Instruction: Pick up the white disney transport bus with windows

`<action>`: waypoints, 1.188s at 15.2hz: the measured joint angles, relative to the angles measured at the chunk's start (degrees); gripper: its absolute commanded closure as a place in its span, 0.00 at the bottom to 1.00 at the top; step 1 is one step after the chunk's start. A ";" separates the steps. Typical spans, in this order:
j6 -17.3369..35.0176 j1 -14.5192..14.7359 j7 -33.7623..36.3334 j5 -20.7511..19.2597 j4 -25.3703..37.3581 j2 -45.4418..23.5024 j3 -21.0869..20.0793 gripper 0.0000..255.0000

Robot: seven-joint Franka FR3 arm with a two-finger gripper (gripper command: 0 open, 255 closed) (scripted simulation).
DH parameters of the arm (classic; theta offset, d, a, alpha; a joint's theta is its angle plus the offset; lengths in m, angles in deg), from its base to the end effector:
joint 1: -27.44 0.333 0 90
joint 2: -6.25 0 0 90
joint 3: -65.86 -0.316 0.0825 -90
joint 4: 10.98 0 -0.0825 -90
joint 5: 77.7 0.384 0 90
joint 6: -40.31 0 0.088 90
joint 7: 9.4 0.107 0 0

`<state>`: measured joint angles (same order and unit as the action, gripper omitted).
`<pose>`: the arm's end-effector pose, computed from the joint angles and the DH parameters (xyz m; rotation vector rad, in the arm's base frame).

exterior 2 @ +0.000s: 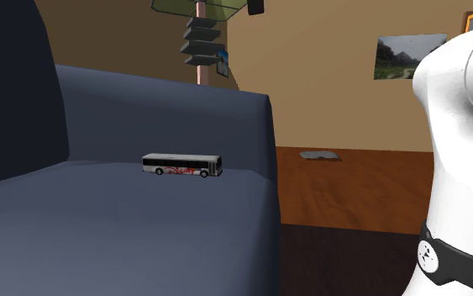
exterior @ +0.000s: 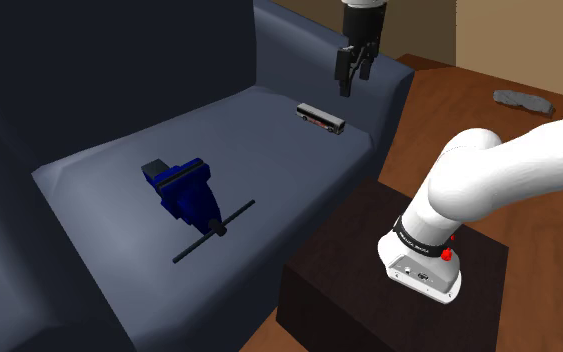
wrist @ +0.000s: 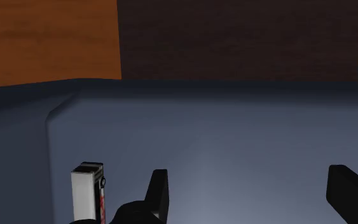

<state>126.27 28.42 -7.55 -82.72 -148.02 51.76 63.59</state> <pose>0.2956 0.0101 0.5710 3.0188 0.0140 -0.1406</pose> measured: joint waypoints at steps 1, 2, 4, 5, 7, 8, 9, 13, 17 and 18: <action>0.00 0.00 0.00 0.00 0.00 0.00 0.00 0.00; 0.73 -0.20 -0.49 -0.32 -0.34 -0.30 0.58 0.00; 3.66 -0.83 -1.87 -1.22 -1.63 -1.68 2.33 0.00; 4.96 -1.15 -2.64 -1.65 -1.76 -2.65 3.27 0.00; 8.45 -1.88 -4.28 -2.61 -3.15 -4.43 5.35 0.00; 10.04 -2.26 -5.22 -3.07 -2.97 -5.93 6.47 0.00; 11.63 -2.60 -6.07 -3.44 -3.26 -7.07 7.50 0.00; 18.23 -3.44 -8.95 -4.08 -2.64 -13.60 11.11 0.00; 24.84 -4.32 -12.90 -4.15 -1.28 -20.95 15.28 0.00; 26.50 -4.50 -14.03 -3.95 -0.72 -23.01 16.33 0.00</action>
<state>152.78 23.92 -21.58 -86.67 -148.74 28.75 79.91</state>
